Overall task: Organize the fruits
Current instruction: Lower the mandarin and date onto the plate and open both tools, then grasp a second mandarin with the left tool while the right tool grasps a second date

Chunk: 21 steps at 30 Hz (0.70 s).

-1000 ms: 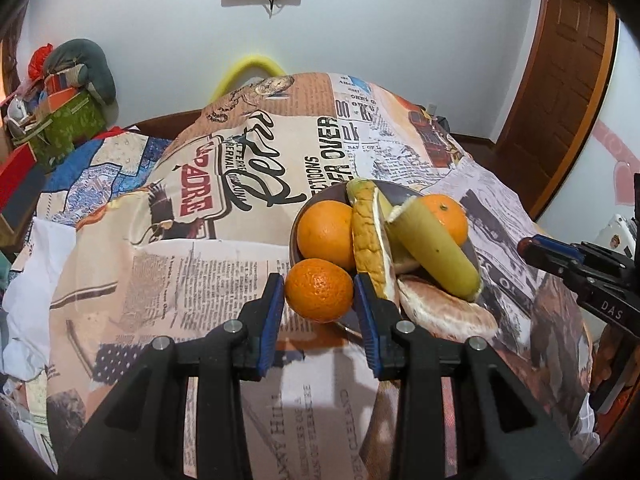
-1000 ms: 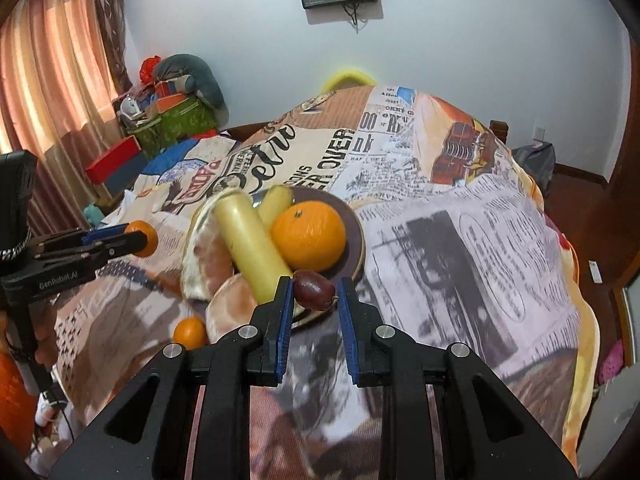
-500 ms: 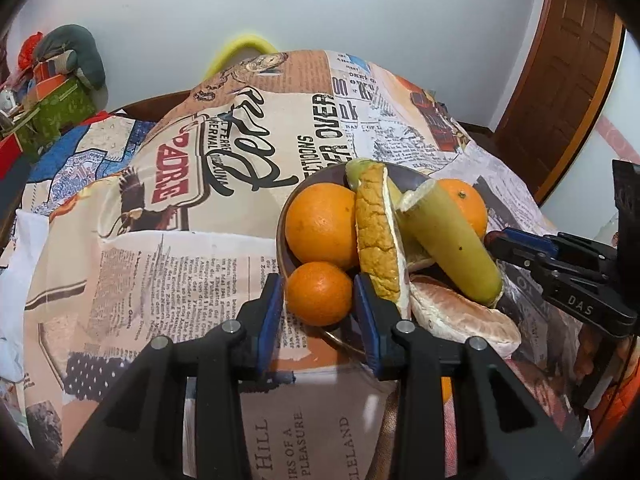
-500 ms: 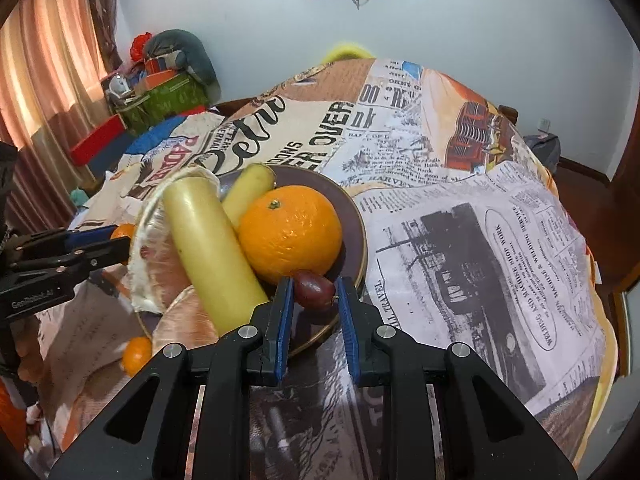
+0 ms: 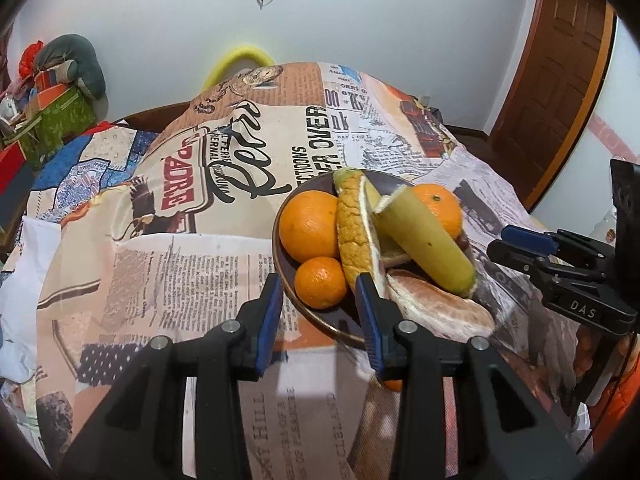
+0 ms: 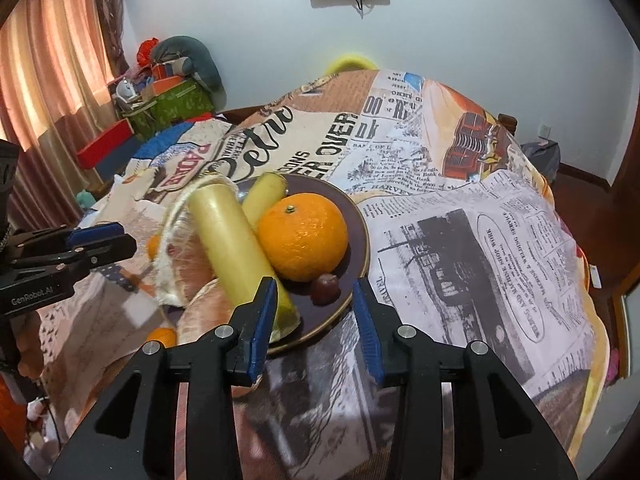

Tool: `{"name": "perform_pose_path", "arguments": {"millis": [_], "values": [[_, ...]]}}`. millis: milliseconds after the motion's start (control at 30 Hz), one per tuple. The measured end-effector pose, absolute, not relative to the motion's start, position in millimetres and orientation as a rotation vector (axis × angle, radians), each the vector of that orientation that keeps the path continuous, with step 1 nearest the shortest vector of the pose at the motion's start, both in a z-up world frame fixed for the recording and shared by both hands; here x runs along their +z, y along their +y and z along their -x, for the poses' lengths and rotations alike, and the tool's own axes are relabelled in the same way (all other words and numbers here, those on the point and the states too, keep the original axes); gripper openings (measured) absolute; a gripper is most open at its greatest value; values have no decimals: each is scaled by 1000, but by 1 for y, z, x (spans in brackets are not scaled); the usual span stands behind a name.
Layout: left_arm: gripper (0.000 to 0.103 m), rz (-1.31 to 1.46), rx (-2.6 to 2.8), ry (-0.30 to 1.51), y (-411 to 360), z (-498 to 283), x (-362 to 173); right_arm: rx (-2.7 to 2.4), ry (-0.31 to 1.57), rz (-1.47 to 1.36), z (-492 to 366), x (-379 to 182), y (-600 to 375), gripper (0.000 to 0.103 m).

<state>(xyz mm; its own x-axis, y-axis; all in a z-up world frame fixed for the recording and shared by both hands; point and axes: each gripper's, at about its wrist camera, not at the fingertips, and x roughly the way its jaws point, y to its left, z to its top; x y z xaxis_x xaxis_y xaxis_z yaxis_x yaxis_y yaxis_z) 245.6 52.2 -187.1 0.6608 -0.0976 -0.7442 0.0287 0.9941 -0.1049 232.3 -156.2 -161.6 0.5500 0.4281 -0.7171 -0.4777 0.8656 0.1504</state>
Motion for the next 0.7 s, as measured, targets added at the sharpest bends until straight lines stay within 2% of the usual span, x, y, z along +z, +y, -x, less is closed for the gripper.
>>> {"name": "perform_pose_path", "arguments": {"millis": [100,400,700], "values": [[44,78,-73,841,47,-235,-182,539,823,64,-221,-156,-158,36],[44,53,-107,891,25,-212,-189,546,825,65,-190,-151,-166,36],[45,56,-139,977,7,-207,-215,557,876,58,-172,-168,-170,36]]}}
